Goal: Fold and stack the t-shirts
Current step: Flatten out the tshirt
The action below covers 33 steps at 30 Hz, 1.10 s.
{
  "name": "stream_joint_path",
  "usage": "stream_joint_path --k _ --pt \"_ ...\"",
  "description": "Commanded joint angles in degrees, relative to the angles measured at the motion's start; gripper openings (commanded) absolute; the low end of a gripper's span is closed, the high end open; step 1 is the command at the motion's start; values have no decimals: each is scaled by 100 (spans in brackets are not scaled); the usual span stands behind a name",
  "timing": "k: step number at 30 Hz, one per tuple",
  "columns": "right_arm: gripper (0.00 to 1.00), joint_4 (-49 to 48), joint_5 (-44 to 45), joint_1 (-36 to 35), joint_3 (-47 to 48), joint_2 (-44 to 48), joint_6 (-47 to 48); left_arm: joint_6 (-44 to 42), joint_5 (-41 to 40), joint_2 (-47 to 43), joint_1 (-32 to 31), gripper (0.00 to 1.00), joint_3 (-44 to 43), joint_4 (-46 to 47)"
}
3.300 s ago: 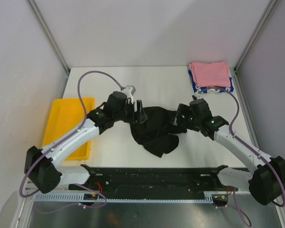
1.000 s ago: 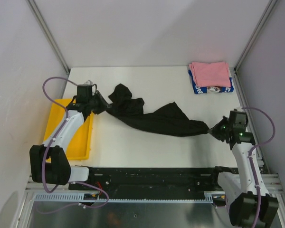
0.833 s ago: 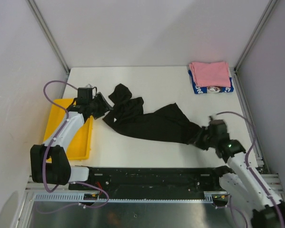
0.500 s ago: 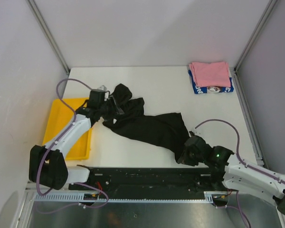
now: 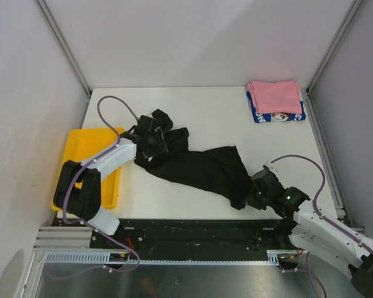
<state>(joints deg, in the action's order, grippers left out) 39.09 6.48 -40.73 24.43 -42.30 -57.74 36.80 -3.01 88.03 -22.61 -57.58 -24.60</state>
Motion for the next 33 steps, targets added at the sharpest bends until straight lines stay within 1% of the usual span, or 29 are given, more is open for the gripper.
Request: stream_joint_path --k 1,2,3,6,7,8,11,13,20,22,25,29,33 --pt "0 -4 -180 501 22 222 445 -353 -817 295 -44 54 -577 113" --pt "0 -1 -247 630 29 240 529 -417 -940 400 -47 49 -683 87" --pt "0 0 -307 770 41 249 598 -484 -1067 501 -44 42 -785 56" --pt "0 14 -449 1177 136 257 797 -652 -1404 765 -46 10 -1122 -96" --pt "0 17 -483 1307 182 257 864 -694 -1483 815 -40 5 -1224 -136" --pt "0 23 -521 1442 245 253 924 -736 -1554 836 -36 3 -1306 -174" --pt "0 40 -573 1852 430 234 1119 -842 -1748 756 -24 0 -1505 -232" --pt "0 82 -708 2202 605 190 1274 -916 -1732 644 44 0 -1680 -276" --pt "0 290 -1157 3857 1718 22 1719 -1025 -1346 218 530 0 -2813 -393" --pt "0 331 -1239 4388 2083 -47 1798 -1005 -1245 99 646 0 -3060 -391" --pt "0 267 -1589 5154 2580 -189 1847 -937 -1025 13 851 0 -3390 -397" --pt "0 180 -2083 5946 3121 -413 1841 -725 -749 -123 1192 0 -3637 -398" --pt "0 144 -2507 6720 3382 -537 1980 -613 -692 -343 1416 0 -3583 -403"
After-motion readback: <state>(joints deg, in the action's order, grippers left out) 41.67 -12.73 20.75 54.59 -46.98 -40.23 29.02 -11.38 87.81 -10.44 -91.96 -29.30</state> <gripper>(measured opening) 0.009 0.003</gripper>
